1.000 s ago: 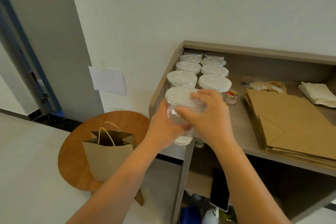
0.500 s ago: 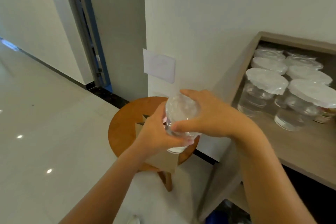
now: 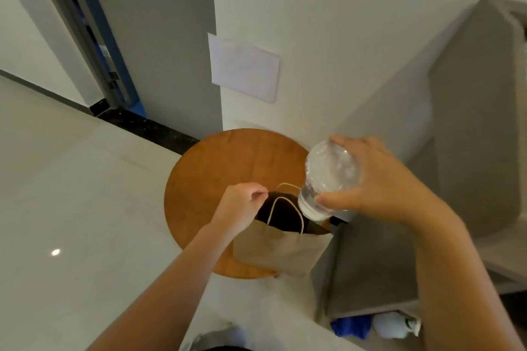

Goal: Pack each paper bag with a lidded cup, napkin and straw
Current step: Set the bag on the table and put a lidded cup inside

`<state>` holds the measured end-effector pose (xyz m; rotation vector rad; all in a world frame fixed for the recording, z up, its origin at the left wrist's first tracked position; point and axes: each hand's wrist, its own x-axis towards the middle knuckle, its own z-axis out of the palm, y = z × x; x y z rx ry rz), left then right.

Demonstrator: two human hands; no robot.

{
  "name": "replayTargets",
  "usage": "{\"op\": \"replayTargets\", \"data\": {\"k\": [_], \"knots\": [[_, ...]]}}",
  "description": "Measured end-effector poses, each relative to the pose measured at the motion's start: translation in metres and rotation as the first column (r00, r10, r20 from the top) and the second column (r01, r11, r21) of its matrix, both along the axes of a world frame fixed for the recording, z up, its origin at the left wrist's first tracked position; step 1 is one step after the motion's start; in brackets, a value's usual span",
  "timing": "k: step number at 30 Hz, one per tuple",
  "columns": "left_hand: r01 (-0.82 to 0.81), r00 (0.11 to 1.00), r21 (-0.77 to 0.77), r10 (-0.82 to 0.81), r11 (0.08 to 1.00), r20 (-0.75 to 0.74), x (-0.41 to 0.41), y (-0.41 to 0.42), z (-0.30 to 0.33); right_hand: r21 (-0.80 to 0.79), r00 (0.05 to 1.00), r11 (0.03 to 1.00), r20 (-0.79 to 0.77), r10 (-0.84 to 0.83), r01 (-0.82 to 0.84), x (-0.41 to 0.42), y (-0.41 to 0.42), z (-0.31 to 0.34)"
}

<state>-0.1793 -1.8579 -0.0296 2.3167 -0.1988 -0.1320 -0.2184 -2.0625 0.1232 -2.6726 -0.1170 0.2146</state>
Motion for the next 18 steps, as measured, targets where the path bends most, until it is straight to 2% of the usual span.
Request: {"op": "replayTargets", "data": {"k": [2, 5, 7, 10, 15, 18], "knots": [[0.086, 0.996, 0.101, -0.087, 0.991, 0.013, 0.014, -0.003, -0.013, 0.001, 0.998, 0.999, -0.025, -0.050, 0.050, 0.008, 0.004, -0.010], [0.240, 0.971, 0.266, -0.236, 0.934, -0.047, 0.026, -0.008, -0.022, 0.004, 0.994, 0.996, -0.052, -0.092, 0.093, 0.014, 0.009, -0.024], [0.336, 0.937, 0.420, -0.345, 0.843, -0.058, 0.030, -0.010, -0.026, 0.023, 0.993, 0.994, -0.064, -0.104, 0.106, 0.016, 0.011, -0.031], [0.308, 0.931, 0.672, -0.358, 0.674, -0.067, 0.031, -0.011, -0.034, 0.049, 0.990, 0.990, -0.066, -0.126, 0.130, 0.016, 0.010, -0.038], [0.351, 0.934, 0.691, -0.290, 0.632, -0.210, 0.026, -0.012, -0.046, 0.058, 0.993, 0.992, -0.037, -0.111, 0.113, 0.014, 0.017, -0.050], [0.383, 0.922, 0.683, -0.296, 0.622, -0.247, 0.025, -0.015, -0.051, 0.152, 0.991, 0.981, -0.073, -0.110, 0.120, 0.014, 0.027, -0.067]]}}
